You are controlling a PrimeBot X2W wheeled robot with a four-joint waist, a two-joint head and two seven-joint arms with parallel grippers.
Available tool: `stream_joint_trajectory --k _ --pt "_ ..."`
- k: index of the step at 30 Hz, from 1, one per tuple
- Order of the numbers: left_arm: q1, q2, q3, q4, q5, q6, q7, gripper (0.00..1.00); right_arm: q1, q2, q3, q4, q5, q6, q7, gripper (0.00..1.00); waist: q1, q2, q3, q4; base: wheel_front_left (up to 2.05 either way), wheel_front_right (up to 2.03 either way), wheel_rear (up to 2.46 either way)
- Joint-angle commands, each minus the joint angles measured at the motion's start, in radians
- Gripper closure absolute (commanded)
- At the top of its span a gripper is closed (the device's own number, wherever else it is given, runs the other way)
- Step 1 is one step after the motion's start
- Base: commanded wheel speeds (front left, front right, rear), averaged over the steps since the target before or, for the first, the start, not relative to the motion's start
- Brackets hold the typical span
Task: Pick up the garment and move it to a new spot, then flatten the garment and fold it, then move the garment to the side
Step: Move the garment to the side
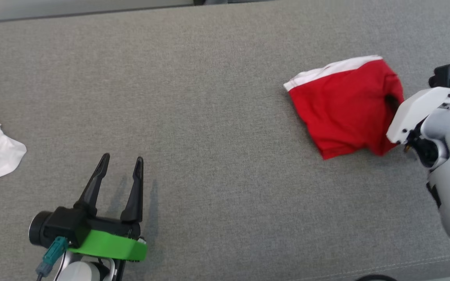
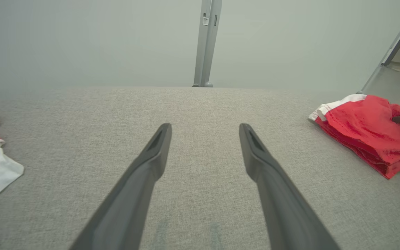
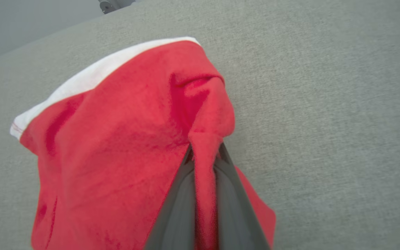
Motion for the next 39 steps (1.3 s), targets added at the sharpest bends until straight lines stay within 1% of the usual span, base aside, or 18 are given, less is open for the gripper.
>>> stream_joint_trajectory --k 1,3,4,5,10,13,15,16,17,18,19,22,24,27,28,31,35,39 --pt "-0.041 0.019 -0.019 -0.007 -0.01 0.0 0.0 0.0 -0.043 -0.026 -0.02 0.015 -0.022 -0.001 -0.006 1.0 -0.0001 -0.0001 0.143 -0.076 0.0 0.0 0.0" --pt "-0.07 0.029 -0.043 -0.01 -0.017 0.0 0.0 0.0 -0.086 -0.071 -0.054 0.04 -0.055 -0.001 -0.005 1.0 -0.0001 -0.0001 0.175 -0.066 0.0 0.0 0.0" --pt "-0.09 0.037 -0.057 -0.016 -0.025 0.0 0.0 0.0 -0.124 -0.116 -0.09 0.069 -0.101 -0.001 -0.001 1.0 -0.0001 -0.0001 0.198 -0.05 0.0 0.0 0.0" --pt "-0.09 0.037 -0.057 -0.016 -0.025 0.0 0.0 0.0 -0.124 -0.116 -0.09 0.069 -0.101 -0.001 -0.001 1.0 -0.0001 -0.0001 0.198 -0.05 0.0 0.0 0.0" --pt "-0.091 0.043 -0.042 -0.037 -0.033 0.0 0.0 0.0 -0.186 -0.219 -0.176 0.12 -0.239 -0.001 0.022 1.0 -0.0001 -0.0001 0.226 -0.002 0.0 0.0 0.0" --pt "-0.075 0.043 -0.035 -0.051 -0.03 0.0 0.0 0.0 -0.201 -0.259 -0.216 0.131 -0.321 -0.001 0.032 1.0 -0.0001 -0.0001 0.225 0.022 0.0 0.0 0.0" --pt "-0.069 0.041 -0.035 -0.056 -0.03 0.0 0.0 0.0 -0.207 -0.275 -0.238 0.122 -0.378 -0.001 0.01 1.0 -0.0001 -0.0001 0.22 0.036 0.0 0.0 0.0" --pt "-0.067 0.038 -0.032 -0.058 -0.031 0.0 0.0 0.0 -0.207 -0.282 -0.252 0.116 -0.406 -0.001 -0.002 0.93 -0.0001 -0.0001 0.217 0.041 0.0 0.0 0.0" --pt "-0.064 0.036 -0.032 -0.059 -0.031 0.0 0.0 0.0 -0.207 -0.285 -0.264 0.109 -0.435 -0.001 -0.017 0.69 -0.0001 -0.0001 0.214 0.045 0.0 0.0 0.0" --pt "-0.063 0.032 -0.031 -0.061 -0.03 0.0 0.0 0.0 -0.206 -0.283 -0.279 0.104 -0.46 -0.001 -0.031 0.23 -0.0001 -0.0001 0.21 0.047 0.0 0.0 0.0" --pt "-0.061 0.029 -0.028 -0.061 -0.029 0.0 0.0 0.0 -0.204 -0.279 -0.299 0.098 -0.49 -0.001 -0.041 0.0 -0.0001 -0.0001 0.206 0.049 0.0 0.0 0.0" --pt "-0.053 0.015 -0.021 -0.058 -0.027 0.0 0.0 0.0 -0.176 -0.27 -0.322 0.061 -0.592 -0.001 -0.047 0.0 -0.0001 -0.0001 0.184 0.049 0.0 0.0 0.0" --pt "-0.043 0.006 -0.018 -0.056 -0.032 0.0 0.0 0.0 -0.166 -0.261 -0.353 0.011 -0.647 -0.001 -0.076 0.0 -0.0001 -0.0001 0.166 0.05 0.0 0.0 0.0" --pt "-0.021 -0.006 -0.008 -0.051 -0.039 0.0 0.0 0.0 -0.131 -0.207 -0.383 -0.079 -0.687 -0.001 -0.152 0.0 -0.0001 -0.0001 0.125 0.051 0.0 0.0 0.0" --pt "-0.008 -0.011 -0.004 -0.046 -0.038 0.0 0.0 0.0 -0.107 -0.187 -0.369 -0.113 -0.699 -0.001 -0.178 0.0 -0.0001 -0.0001 0.106 0.051 0.0 0.0 0.0" --pt "0.028 -0.028 0.007 -0.037 -0.035 0.0 0.0 0.0 -0.041 -0.141 -0.323 -0.212 -0.678 -0.001 -0.247 0.0 -0.0001 -0.0001 0.043 0.057 0.0 0.0 0.0" --pt "0.083 -0.041 0.024 -0.01 -0.022 0.0 0.0 0.0 0.115 -0.067 -0.261 -0.332 -0.594 -0.001 -0.324 0.0 -0.0001 -0.0001 -0.054 0.083 0.0 0.0 0.0" --pt "0.131 -0.05 0.037 0.018 -0.01 0.0 0.0 0.0 0.291 -0.019 -0.248 -0.454 -0.538 -0.001 -0.378 0.0 -0.0001 -0.0001 -0.121 0.114 0.0 0.0 0.0"
